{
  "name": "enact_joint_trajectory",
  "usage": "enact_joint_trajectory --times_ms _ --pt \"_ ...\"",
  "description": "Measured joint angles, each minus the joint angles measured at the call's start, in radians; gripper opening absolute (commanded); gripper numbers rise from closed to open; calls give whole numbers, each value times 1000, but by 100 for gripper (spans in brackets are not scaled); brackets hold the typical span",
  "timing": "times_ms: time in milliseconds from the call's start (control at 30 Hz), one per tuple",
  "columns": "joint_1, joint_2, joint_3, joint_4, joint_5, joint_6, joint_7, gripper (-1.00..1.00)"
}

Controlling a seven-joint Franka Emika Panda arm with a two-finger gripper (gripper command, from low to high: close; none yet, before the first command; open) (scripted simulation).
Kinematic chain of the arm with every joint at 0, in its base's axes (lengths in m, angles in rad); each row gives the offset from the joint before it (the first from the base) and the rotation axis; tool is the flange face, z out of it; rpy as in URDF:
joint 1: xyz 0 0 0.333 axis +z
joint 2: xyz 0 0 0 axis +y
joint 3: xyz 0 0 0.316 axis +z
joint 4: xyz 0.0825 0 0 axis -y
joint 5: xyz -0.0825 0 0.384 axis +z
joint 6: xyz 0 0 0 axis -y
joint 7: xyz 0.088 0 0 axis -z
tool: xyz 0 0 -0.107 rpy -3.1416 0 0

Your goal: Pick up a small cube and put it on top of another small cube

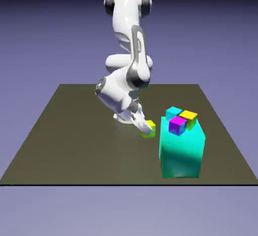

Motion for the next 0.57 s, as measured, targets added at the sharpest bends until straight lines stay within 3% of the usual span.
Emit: enact_joint_trajectory --times_ms 300,433,467,567 --pt "-192 -10 296 272 -27 -238 291 -100" --pt "-163 29 330 193 7 -108 260 -100" --pt "-148 37 337 176 14 -80 253 100" --pt "-169 25 326 202 1 -124 264 100"
